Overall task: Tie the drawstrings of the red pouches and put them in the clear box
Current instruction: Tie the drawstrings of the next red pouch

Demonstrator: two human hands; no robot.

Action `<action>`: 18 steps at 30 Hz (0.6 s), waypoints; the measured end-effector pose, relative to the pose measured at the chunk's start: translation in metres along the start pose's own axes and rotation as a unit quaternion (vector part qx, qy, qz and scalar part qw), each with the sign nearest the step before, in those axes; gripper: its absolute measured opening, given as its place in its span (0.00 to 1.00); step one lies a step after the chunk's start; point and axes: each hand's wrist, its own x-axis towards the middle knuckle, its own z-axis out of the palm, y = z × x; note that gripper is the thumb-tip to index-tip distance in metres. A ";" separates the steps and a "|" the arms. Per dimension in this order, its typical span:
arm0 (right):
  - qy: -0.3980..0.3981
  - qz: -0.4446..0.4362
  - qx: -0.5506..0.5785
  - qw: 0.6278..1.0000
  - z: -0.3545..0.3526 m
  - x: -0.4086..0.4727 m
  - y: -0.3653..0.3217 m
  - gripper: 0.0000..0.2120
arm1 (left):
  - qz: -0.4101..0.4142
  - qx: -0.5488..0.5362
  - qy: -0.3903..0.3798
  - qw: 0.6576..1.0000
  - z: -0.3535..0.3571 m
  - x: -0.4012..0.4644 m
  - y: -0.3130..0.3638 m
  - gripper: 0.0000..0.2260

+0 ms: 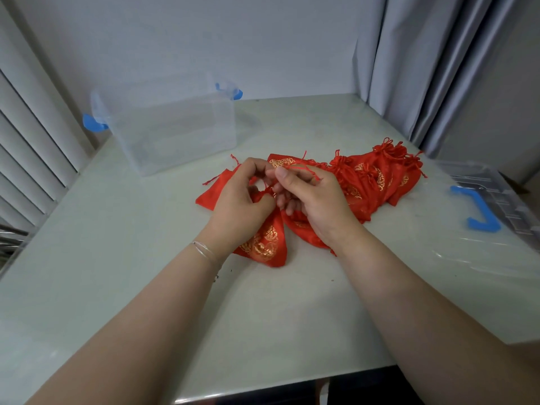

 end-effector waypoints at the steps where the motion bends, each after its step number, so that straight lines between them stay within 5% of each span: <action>1: -0.001 -0.003 -0.002 1.000 0.000 -0.001 -0.001 0.06 | 0.003 0.001 -0.008 1.000 -0.001 0.000 0.001 0.15; 13: 0.063 0.058 0.005 0.996 -0.004 0.002 -0.006 0.07 | -0.060 -0.008 -0.135 0.989 -0.013 0.003 0.000 0.10; 18: 0.061 0.102 0.072 0.990 -0.004 0.001 -0.006 0.07 | -0.004 0.126 -0.096 0.987 -0.010 0.003 -0.006 0.08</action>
